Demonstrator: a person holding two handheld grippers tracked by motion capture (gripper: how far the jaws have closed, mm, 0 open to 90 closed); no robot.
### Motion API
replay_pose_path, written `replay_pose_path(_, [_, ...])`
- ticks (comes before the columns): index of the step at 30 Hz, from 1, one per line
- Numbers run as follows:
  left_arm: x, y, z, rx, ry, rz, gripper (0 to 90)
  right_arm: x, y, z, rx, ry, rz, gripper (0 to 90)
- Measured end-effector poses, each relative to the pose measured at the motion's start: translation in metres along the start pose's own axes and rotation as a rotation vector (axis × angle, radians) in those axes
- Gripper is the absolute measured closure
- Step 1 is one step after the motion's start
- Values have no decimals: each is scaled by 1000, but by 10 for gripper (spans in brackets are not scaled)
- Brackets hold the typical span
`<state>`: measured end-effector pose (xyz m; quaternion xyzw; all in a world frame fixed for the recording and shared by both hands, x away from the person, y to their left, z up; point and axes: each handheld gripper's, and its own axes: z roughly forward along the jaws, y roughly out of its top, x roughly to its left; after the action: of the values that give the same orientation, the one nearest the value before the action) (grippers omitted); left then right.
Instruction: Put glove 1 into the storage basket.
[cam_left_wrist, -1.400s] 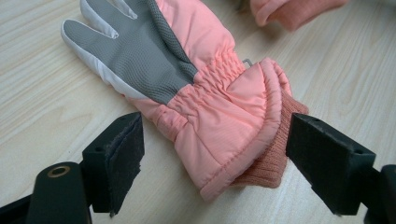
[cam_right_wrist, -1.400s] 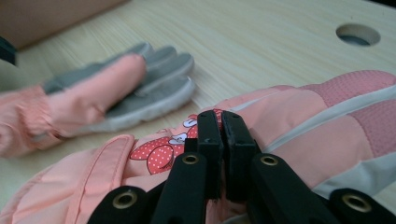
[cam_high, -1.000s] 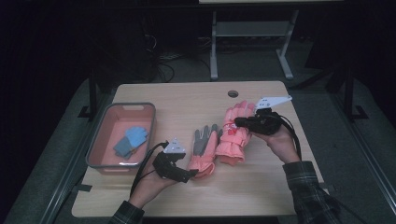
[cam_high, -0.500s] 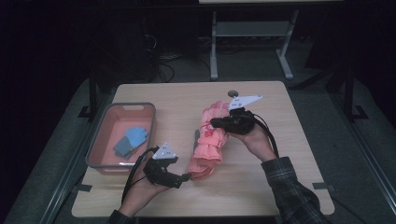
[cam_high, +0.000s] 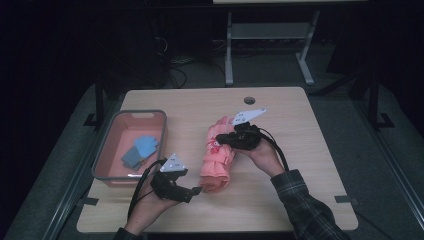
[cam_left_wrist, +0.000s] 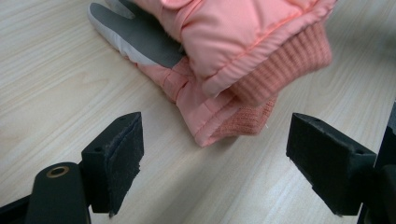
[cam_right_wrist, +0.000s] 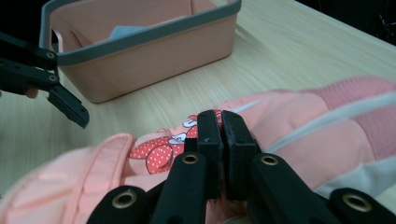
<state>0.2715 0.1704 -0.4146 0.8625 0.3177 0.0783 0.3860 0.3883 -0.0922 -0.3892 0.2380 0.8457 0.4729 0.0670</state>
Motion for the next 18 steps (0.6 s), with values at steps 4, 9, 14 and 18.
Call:
replay_pose_path(4, [0, 1, 1, 1, -1, -3, 186, -2, -8, 8, 29, -10, -15, 871])
replay_pose_path(9, [0, 1, 2, 4, -2, -2, 185, -3, -14, 16, 68, -15, 1, 870])
replay_pose_path(14, [-1, 1, 3, -1, -3, -10, 185, -6, -20, 20, 88, -7, 5, 864])
replay_pose_path(18, [-1, 2, 3, -4, -4, -8, 185, -7, -24, 21, 93, -3, 11, 843])
